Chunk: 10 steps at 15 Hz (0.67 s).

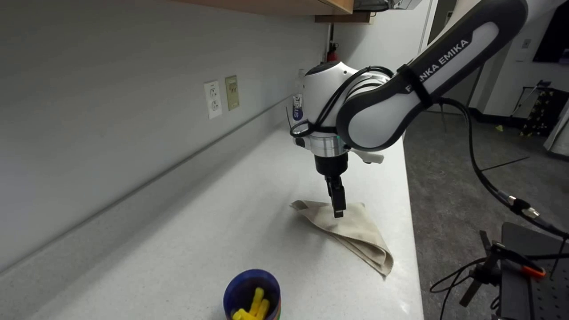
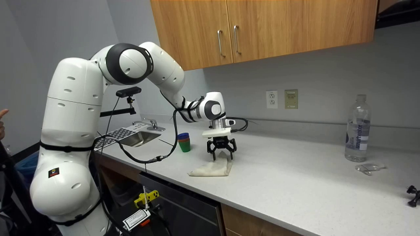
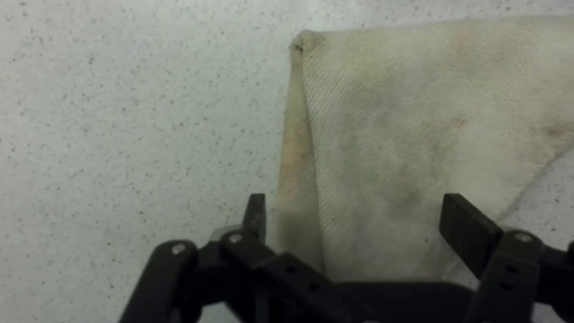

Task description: Fold the white towel

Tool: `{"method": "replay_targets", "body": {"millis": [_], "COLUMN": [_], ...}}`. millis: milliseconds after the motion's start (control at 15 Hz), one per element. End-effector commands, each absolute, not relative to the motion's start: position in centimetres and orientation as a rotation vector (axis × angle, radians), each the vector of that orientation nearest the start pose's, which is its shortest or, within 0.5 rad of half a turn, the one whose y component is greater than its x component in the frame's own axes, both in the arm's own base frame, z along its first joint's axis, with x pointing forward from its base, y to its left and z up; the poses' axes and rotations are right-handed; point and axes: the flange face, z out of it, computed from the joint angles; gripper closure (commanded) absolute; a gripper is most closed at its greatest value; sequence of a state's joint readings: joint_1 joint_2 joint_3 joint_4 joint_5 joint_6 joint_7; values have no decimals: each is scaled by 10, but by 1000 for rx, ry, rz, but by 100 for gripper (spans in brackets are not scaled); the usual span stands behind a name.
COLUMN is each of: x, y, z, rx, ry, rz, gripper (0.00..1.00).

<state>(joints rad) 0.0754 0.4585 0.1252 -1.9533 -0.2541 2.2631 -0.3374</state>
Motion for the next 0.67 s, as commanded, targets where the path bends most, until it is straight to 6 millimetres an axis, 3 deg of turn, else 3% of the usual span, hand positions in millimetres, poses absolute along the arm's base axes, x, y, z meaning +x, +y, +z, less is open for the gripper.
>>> {"method": "replay_targets", "body": {"millis": [0,267,600], "x": [558,517,476], "y": [109,110,117], "z": [251,273,310], "rx": [-3019,-2997,-3019], "ry": [-1108,-1109,-1158], "rz": [368,470,341], "gripper": [0,0,0]}}
